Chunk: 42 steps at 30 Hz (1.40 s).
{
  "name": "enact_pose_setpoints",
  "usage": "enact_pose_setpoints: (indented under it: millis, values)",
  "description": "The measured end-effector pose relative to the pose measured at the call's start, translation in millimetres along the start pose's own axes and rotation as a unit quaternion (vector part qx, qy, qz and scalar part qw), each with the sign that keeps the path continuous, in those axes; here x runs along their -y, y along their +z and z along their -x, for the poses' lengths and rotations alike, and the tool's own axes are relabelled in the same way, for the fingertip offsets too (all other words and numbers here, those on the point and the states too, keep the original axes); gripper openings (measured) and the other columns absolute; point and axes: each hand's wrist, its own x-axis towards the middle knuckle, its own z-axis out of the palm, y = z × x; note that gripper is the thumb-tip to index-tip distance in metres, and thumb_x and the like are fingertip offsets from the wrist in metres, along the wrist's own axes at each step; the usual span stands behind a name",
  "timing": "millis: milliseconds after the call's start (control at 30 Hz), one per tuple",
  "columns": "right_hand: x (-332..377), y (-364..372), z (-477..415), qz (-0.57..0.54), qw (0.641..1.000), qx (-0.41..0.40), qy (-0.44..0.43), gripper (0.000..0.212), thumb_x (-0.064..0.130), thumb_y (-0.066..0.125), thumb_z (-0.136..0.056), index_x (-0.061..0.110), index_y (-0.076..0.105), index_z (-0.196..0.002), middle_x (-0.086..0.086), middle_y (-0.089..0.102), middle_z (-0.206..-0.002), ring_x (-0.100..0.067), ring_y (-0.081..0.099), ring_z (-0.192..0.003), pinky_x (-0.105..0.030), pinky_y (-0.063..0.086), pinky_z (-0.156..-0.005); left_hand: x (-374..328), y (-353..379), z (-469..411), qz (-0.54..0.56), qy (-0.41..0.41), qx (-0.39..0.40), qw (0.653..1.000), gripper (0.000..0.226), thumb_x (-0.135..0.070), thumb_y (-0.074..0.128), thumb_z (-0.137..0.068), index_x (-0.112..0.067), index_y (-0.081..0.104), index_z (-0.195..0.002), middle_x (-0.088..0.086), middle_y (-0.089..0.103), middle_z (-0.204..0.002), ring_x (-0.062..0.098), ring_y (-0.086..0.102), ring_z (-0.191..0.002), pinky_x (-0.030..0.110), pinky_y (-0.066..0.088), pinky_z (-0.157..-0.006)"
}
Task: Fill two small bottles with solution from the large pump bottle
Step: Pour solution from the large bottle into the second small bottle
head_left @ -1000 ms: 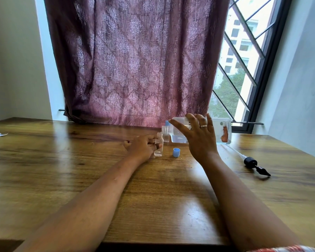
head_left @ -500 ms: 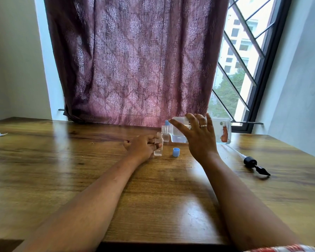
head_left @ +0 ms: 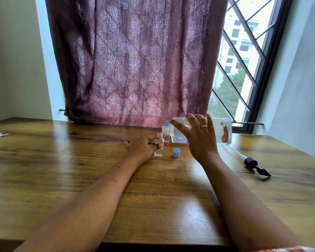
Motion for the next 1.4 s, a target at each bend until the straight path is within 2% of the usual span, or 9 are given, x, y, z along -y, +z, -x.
enact_pose_setpoints:
  millis: [300, 600, 800, 1033, 1400]
  values:
    - [0.0, -0.5, -0.2, -0.011, 1.000, 0.003, -0.003, 0.095, -0.009, 0.054, -0.078, 0.050, 0.016, -0.142, -0.009, 0.040, -0.143, -0.034, 0.035, -0.132, -0.048, 0.005, -0.116, -0.6, -1.4, 1.1, -0.003, 0.005, 0.002, 1.000, 0.038, -0.052, 0.061, -0.082, -0.034, 0.062, -0.115, -0.012, 0.066, -0.115, 0.014, 0.050, -0.119, 0.042, 0.017, -0.095]
    - [-0.4, -1.0, 0.1, -0.012, 1.000, 0.010, -0.004, 0.096, -0.008, 0.054, -0.079, 0.050, 0.013, -0.143, -0.008, 0.037, -0.144, -0.033, 0.033, -0.133, -0.048, 0.003, -0.116, -0.8, -1.6, 1.1, 0.011, 0.008, 0.006, 1.000, 0.038, -0.049, 0.062, -0.083, -0.033, 0.061, -0.118, -0.011, 0.066, -0.116, 0.013, 0.050, -0.120, 0.043, 0.017, -0.097]
    - [0.2, -2.2, 0.1, -0.013, 1.000, 0.000, -0.003, 0.093, -0.008, 0.056, -0.077, 0.049, 0.021, -0.142, -0.009, 0.042, -0.142, -0.034, 0.038, -0.130, -0.049, 0.006, -0.116, 0.2, -1.0, 0.6, 0.000, 0.002, 0.011, 1.000, 0.041, -0.054, 0.059, -0.083, -0.033, 0.060, -0.118, -0.013, 0.066, -0.116, 0.012, 0.048, -0.120, 0.043, 0.017, -0.097]
    - [-0.5, -2.9, 0.0, -0.020, 1.000, 0.010, -0.004, 0.092, -0.007, 0.053, -0.079, 0.049, 0.018, -0.142, -0.009, 0.039, -0.144, -0.034, 0.034, -0.133, -0.048, 0.005, -0.116, 0.2, -1.0, 1.2, 0.002, 0.003, 0.005, 1.000, 0.042, -0.054, 0.060, -0.082, -0.033, 0.060, -0.118, -0.013, 0.066, -0.115, 0.012, 0.050, -0.119, 0.040, 0.017, -0.093]
    - [-1.1, -3.5, -0.3, -0.024, 1.000, 0.012, -0.005, 0.091, -0.007, 0.053, -0.080, 0.049, 0.017, -0.142, -0.009, 0.038, -0.145, -0.033, 0.033, -0.133, -0.048, 0.003, -0.116, 0.6, -0.9, 1.2, 0.000, 0.005, 0.003, 1.000, 0.041, -0.054, 0.060, -0.083, -0.034, 0.060, -0.118, -0.014, 0.067, -0.115, 0.012, 0.049, -0.119, 0.042, 0.017, -0.096]
